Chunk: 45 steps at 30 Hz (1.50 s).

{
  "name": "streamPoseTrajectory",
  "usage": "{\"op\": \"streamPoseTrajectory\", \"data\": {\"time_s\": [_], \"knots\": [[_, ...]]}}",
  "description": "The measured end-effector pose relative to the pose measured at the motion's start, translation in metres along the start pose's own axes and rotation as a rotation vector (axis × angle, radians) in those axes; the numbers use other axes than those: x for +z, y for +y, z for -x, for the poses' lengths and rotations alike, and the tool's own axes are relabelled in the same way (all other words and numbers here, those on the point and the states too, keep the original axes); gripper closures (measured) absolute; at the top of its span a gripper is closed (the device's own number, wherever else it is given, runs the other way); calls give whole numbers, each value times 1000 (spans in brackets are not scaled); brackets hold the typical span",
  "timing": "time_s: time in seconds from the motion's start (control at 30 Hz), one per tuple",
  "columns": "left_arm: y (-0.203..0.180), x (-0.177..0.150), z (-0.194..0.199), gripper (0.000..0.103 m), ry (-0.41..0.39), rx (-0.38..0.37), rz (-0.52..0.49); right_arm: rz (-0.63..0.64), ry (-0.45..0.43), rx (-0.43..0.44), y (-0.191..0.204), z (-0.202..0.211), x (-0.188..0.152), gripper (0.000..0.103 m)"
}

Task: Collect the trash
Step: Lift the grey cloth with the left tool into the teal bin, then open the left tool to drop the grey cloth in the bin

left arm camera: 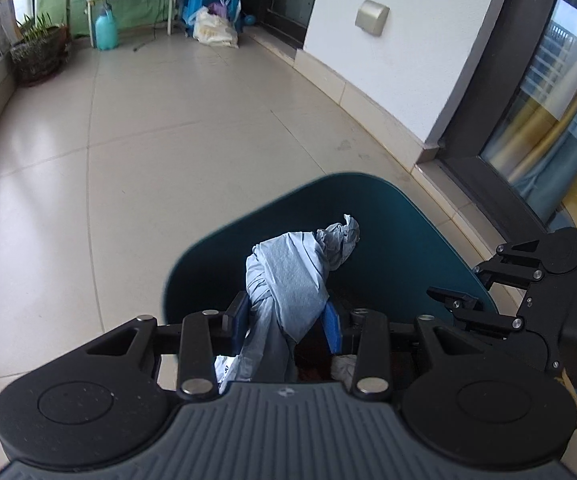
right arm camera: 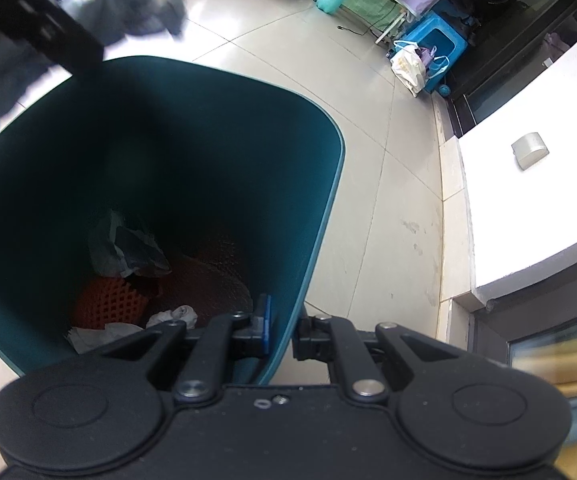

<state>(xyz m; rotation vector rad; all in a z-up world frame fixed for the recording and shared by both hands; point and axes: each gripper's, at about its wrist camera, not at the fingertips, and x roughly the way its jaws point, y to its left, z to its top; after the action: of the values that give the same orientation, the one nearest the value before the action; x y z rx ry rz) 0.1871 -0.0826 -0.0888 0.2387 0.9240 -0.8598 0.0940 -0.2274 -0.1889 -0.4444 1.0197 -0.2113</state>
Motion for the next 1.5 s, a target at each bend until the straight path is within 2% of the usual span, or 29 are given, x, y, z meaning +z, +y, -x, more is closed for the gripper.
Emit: {"op": "streamPoseTrajectory", "data": {"time_s": [0.23, 0.47, 0.77, 0.9, 0.97, 1.03, 1.07, 1.37, 1.5], "knots": [[-20, -2, -49, 66, 110, -22, 4, 13, -19, 4, 1, 4, 0, 95], [-31, -7, -104, 66, 222, -3, 10, 25, -36, -1, 4, 7, -3, 95], [-38, -14, -133, 65, 264, 52, 24, 23, -53, 10, 5, 14, -5, 95], [-41, -19, -135, 64, 268, 67, 18, 25, -54, 12, 6, 15, -6, 95], [-43, -21, -134, 58, 259, 82, 9, 24, -54, 13, 7, 17, -7, 95], [-47, -17, -137, 44, 247, 74, 11, 24, -54, 13, 7, 17, -7, 95], [-47, -17, -135, 43, 238, 72, 11, 25, -53, 12, 7, 18, -7, 95], [-42, -21, -87, 43, 138, 35, 6, 16, -46, 9, 5, 15, -2, 95], [-39, -25, -68, 43, 105, 44, -10, 10, -41, 5, 4, 11, -1, 95]]}}
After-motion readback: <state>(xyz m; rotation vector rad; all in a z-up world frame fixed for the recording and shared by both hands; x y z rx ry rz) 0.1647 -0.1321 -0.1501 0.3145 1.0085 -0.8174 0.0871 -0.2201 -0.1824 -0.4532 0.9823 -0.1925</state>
